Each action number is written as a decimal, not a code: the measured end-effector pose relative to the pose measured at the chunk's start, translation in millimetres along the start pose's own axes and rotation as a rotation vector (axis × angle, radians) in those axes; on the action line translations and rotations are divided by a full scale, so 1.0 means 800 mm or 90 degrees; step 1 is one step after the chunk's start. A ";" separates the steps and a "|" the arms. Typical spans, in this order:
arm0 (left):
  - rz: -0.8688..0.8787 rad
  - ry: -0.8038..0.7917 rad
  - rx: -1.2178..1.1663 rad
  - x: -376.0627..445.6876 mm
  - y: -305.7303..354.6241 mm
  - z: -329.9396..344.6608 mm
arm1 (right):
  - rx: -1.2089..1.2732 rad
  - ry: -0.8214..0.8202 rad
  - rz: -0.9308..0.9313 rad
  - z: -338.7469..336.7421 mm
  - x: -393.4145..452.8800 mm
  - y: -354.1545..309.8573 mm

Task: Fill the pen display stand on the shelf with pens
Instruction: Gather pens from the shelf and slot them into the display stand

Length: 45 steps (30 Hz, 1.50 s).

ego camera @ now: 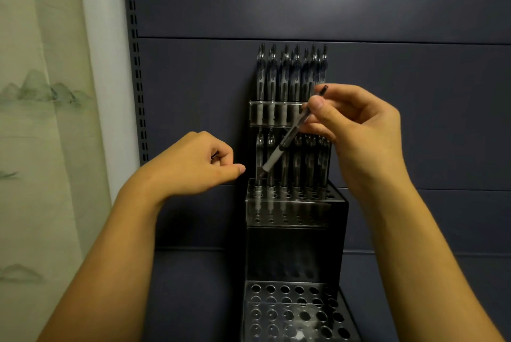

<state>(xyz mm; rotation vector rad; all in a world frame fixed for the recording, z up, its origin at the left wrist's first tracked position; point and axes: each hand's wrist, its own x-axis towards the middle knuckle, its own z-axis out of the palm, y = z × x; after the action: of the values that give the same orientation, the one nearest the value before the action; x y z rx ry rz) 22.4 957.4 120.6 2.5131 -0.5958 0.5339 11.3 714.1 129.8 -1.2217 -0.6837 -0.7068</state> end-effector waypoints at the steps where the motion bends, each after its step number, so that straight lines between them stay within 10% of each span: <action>1: 0.000 0.000 0.001 0.000 -0.001 0.000 | -0.015 0.004 0.005 0.002 -0.001 0.002; 25: 0.030 -0.008 0.007 0.002 -0.006 0.000 | -0.435 -0.068 -0.021 0.050 -0.019 0.033; 45: 0.030 -0.021 -0.031 0.002 -0.004 0.001 | -0.478 -0.060 0.006 0.049 -0.020 0.032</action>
<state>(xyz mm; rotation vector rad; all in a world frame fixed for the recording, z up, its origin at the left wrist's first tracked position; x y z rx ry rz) 25.6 959.0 119.7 2.4722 -0.6735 0.4901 18.8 759.4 110.3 -1.9510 -0.4948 -0.9421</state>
